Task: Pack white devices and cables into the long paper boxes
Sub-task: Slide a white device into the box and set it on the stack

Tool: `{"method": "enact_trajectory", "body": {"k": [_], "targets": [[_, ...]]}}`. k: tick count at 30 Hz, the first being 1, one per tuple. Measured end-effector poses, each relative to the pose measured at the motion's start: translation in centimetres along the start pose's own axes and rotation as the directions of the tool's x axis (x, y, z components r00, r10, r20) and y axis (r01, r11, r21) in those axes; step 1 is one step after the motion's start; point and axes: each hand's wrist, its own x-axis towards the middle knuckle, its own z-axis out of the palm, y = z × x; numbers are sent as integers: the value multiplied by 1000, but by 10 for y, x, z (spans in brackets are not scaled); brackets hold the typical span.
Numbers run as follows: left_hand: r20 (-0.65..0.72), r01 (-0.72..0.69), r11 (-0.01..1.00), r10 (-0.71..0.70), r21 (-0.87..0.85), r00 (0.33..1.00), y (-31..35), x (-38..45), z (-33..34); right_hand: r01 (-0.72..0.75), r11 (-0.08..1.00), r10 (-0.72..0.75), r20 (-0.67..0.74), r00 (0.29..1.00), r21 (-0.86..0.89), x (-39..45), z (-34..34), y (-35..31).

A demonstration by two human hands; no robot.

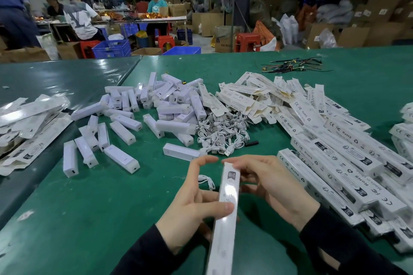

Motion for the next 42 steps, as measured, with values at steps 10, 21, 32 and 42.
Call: {"method": "enact_trajectory", "body": {"k": [10,21,32,42], "targets": [[-81,-15,982,0,-190,997,9,1,-8,265,958,-270,-37,962,-107,-2,6,9],[-366,-220,746,-35,-629,930,16,-1,-26,241,963,-248,46,968,123,1,14,14],[-486,-240,869,-1,-433,874,15,3,-24,400,234,-428,276,861,-886,13,20,39],[-406,-157,921,-1,-356,914,14,9,-16,323,251,-457,183,871,-912,30,19,42]]}}
